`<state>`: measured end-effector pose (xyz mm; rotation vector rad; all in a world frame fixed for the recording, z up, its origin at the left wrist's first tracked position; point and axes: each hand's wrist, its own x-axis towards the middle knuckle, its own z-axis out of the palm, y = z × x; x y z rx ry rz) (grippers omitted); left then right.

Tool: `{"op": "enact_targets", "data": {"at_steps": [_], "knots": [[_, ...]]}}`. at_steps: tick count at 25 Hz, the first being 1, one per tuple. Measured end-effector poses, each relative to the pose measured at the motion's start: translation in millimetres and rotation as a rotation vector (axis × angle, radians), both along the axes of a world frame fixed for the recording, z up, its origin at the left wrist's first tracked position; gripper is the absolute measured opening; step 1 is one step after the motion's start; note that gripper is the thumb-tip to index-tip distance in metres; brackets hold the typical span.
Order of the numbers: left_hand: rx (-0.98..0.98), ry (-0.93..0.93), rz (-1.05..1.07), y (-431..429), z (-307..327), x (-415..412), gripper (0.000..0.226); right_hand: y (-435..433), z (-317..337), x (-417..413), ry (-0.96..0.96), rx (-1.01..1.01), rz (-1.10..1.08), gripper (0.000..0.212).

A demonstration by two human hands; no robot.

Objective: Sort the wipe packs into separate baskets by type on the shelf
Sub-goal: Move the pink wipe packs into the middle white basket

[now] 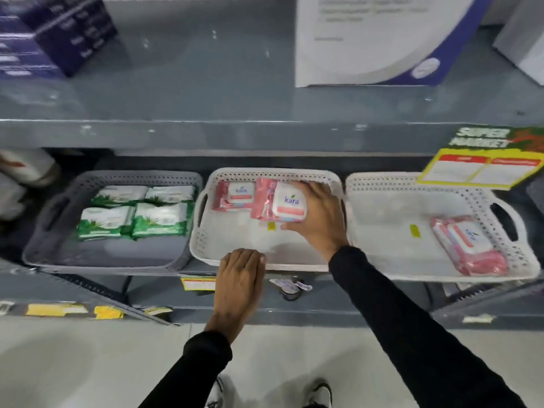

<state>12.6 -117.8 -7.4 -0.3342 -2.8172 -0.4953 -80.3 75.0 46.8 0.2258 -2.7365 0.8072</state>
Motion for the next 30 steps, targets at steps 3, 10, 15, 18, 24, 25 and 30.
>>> {"op": "enact_targets", "data": {"at_steps": [3, 10, 15, 18, 24, 25, 30], "knots": [[0.018, 0.017, 0.04, -37, -8, -2, 0.027, -64, -24, -8, -0.095, 0.196, 0.088, 0.099], [-0.037, -0.069, -0.009, -39, -6, 3, 0.041, -106, -56, -22, -0.167, 0.374, 0.119, 0.095], [0.009, -0.146, -0.015, -30, 4, 3, 0.046, -43, -34, -5, -0.159, 0.102, 0.019, 0.098], [0.018, -0.145, -0.132, 0, 7, 5, 0.049, 38, -22, 12, -0.051, 0.045, -0.183, 0.08], [-0.019, -0.133, -0.353, 92, 11, 11, 0.046, 195, -20, 47, -0.135, 0.085, -0.641, 0.068], [-0.022, -0.134, -0.366, 104, 10, 11, 0.045, 215, -23, 52, -0.216, 0.105, -0.696, 0.072], [-0.058, -0.133, -0.359, 131, 8, 11, 0.041, 266, -41, 67, -0.58, 0.144, -0.842, 0.081]]}}
